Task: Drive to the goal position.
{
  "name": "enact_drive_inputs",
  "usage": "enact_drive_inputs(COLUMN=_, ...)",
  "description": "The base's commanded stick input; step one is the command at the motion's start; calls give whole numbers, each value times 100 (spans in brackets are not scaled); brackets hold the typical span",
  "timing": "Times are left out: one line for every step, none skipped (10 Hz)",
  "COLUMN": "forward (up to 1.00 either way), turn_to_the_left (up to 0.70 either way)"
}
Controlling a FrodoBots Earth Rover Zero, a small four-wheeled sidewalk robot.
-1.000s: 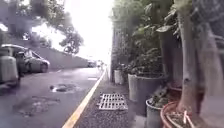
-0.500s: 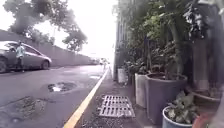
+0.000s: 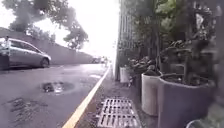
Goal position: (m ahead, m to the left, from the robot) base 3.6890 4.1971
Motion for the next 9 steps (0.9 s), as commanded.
enact_drive_inputs(forward=45, turn_to_the_left=0)
enact_drive_inputs(forward=45, turn_to_the_left=4)
enact_drive_inputs(forward=45, turn_to_the_left=22)
enact_drive_inputs(forward=45, turn_to_the_left=25)
enact_drive_inputs(forward=45, turn_to_the_left=26)
enact_drive_inputs(forward=45, turn_to_the_left=25)
enact_drive_inputs(forward=45, turn_to_the_left=25)
enact_drive_inputs(forward=45, turn_to_the_left=4)
enact_drive_inputs(forward=45, turn_to_the_left=1)
